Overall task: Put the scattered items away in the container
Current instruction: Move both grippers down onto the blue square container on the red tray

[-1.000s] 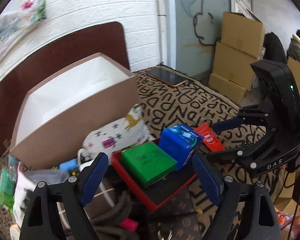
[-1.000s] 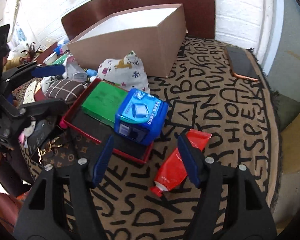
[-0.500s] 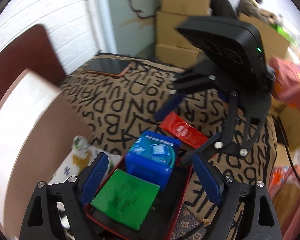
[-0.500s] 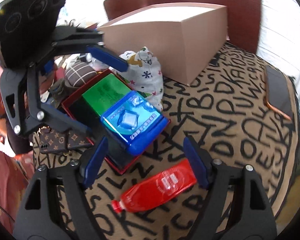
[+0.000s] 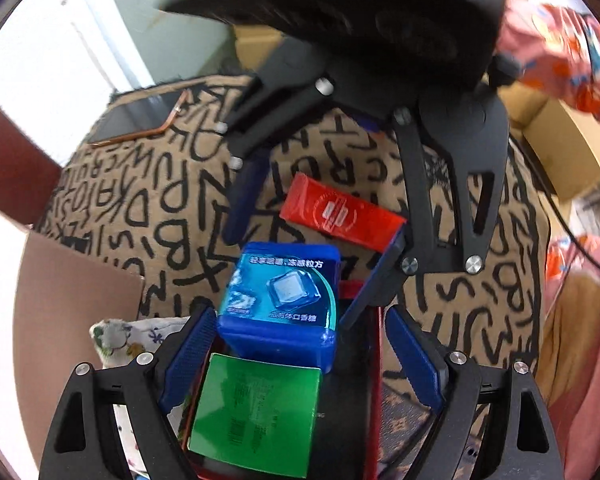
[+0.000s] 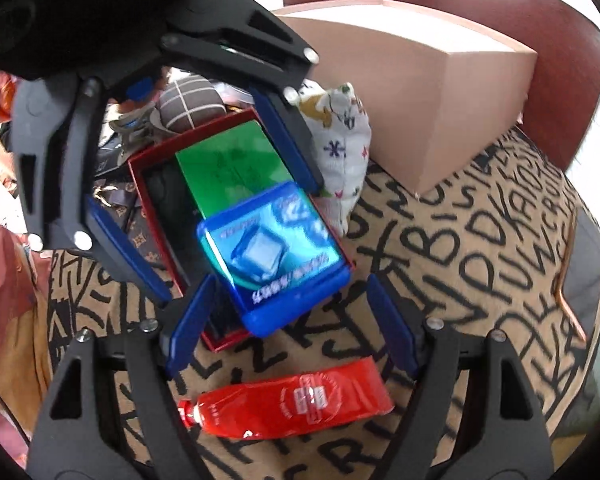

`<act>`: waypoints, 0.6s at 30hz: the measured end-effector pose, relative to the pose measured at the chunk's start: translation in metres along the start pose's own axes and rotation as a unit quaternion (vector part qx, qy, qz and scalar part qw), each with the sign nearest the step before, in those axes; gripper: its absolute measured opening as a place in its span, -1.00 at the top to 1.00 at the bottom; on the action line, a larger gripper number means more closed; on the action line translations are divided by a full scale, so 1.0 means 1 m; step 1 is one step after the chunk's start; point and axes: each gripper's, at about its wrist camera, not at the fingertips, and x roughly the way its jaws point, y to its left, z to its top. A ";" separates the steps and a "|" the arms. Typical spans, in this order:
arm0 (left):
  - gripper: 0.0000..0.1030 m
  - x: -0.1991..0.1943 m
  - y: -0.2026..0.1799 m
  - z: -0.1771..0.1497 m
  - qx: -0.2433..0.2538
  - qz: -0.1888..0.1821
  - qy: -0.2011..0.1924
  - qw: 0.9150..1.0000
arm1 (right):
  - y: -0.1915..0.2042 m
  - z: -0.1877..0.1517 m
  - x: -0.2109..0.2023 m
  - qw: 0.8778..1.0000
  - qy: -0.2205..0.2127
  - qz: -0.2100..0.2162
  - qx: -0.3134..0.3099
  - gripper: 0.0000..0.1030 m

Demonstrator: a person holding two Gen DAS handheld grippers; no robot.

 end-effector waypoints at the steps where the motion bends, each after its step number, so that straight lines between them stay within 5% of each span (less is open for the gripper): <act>1: -0.71 0.002 0.001 0.000 0.004 -0.005 0.005 1.000 | -0.001 0.003 0.001 1.000 0.002 0.003 -0.008 -0.53; 15: -0.56 0.017 0.010 -0.002 0.019 -0.038 -0.009 0.999 | -0.012 0.014 0.004 0.998 0.022 0.052 -0.014 -0.32; 18: -0.36 0.016 0.008 -0.001 0.034 -0.030 0.002 0.999 | -0.012 0.015 0.002 0.998 0.028 0.063 -0.013 -0.31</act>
